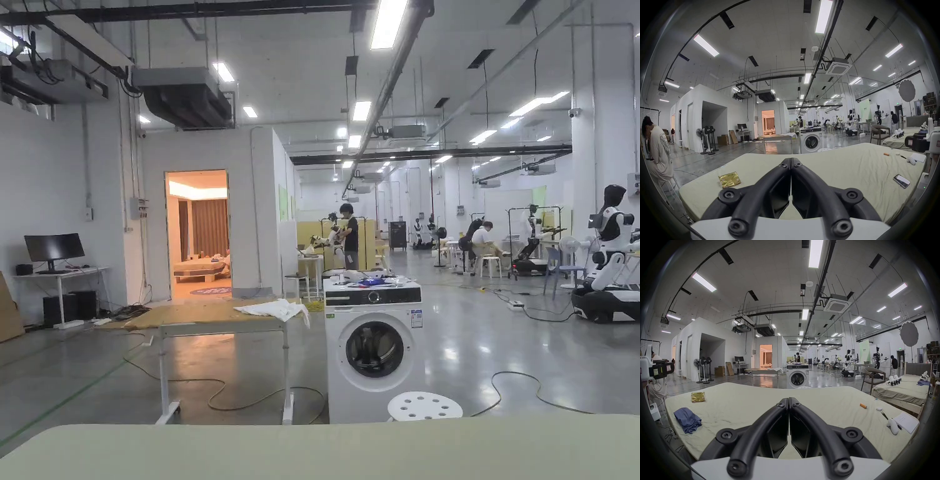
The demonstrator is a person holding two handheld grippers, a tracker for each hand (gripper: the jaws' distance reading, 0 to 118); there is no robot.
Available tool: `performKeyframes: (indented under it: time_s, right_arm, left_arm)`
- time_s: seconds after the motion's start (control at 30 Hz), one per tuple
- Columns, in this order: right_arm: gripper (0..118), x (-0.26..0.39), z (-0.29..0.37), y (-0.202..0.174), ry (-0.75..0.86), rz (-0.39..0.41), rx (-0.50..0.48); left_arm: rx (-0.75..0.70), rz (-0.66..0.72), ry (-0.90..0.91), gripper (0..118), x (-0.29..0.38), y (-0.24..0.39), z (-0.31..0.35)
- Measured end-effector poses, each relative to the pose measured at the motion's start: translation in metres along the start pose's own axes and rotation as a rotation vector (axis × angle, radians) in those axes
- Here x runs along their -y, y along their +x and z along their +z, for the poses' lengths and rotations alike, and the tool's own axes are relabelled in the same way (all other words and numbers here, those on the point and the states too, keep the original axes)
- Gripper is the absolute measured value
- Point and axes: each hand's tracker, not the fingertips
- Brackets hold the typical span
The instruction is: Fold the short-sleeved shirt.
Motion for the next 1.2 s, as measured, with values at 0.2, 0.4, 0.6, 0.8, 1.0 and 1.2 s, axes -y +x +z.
performKeyframes:
  time_s: [0.2,0.4,0.6,0.8,1.0,1.2]
  right_arm:
    - [62,0.000,0.005,-0.006,0.004,0.005,-0.009]
    - [105,-0.001,0.011,-0.009,0.038,0.016,-0.021]
    - [118,-0.002,0.014,-0.010,0.061,-0.005,-0.046]
    - [118,-0.003,0.013,-0.009,0.053,-0.022,-0.057]
    - [118,-0.002,0.012,-0.008,0.038,-0.025,-0.060]
    - [118,-0.001,0.011,-0.010,0.025,-0.021,-0.062]
  left_arm:
    - [0.027,0.006,0.005,93,-0.001,-0.001,0.006]
    - [0.011,0.029,0.029,114,-0.001,-0.004,0.009]
    - [0.006,0.013,0.043,118,-0.006,-0.001,0.013]
    - [-0.008,0.024,0.048,118,-0.008,-0.001,0.014]
    - [-0.002,0.056,0.041,118,-0.007,-0.004,0.014]
    - [-0.007,0.050,0.020,118,-0.005,-0.004,0.011]
